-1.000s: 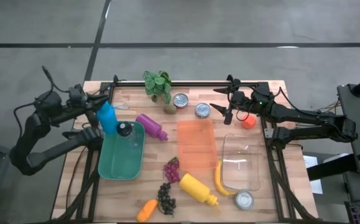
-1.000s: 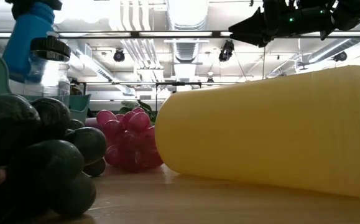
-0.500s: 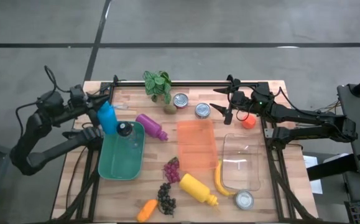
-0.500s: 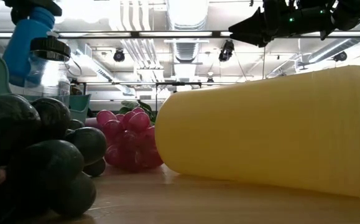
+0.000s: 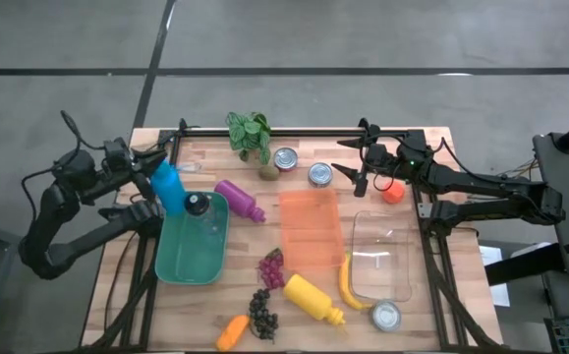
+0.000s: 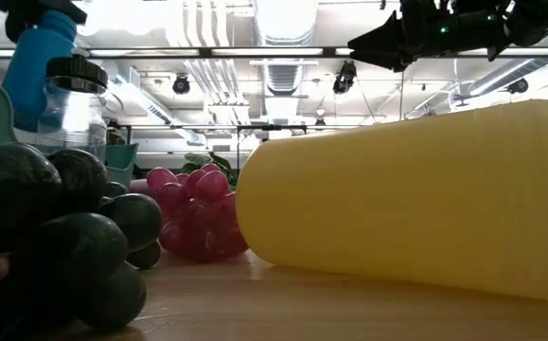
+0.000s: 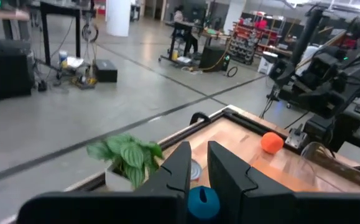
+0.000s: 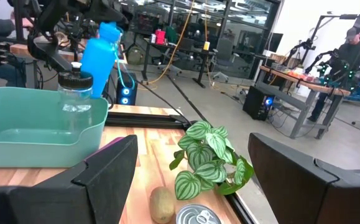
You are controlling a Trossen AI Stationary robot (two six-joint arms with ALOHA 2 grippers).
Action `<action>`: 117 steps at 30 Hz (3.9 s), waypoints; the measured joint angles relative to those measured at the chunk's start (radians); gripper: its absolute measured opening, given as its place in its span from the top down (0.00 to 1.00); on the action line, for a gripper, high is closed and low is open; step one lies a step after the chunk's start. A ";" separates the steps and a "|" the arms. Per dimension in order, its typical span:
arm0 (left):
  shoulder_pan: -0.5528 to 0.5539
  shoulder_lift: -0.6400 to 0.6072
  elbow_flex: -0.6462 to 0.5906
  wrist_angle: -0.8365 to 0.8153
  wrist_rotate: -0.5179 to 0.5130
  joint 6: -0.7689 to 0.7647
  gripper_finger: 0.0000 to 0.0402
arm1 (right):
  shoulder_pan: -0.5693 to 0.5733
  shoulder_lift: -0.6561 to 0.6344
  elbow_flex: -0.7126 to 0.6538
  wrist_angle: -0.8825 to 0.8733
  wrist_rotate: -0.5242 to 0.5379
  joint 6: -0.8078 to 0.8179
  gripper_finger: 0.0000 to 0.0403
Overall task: Pick & Place Food Item
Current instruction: Put the blue water bottle into the green bin, then put the violet water bottle into the green bin
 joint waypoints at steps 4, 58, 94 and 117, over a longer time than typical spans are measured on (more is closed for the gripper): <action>0.000 -0.029 -0.053 0.053 -0.003 -0.021 0.90 | 0.000 0.000 0.000 0.000 0.000 0.000 0.24; 0.000 -0.171 -0.395 0.208 -0.016 -0.067 0.90 | 0.000 0.000 0.000 0.000 0.000 0.000 0.24; 0.001 -0.171 -0.542 0.381 -0.003 0.090 0.86 | 0.000 0.000 0.000 0.000 0.000 0.000 0.24; 0.000 -0.171 -0.536 0.398 0.027 0.079 0.59 | 0.000 0.000 0.000 0.000 0.000 0.000 0.24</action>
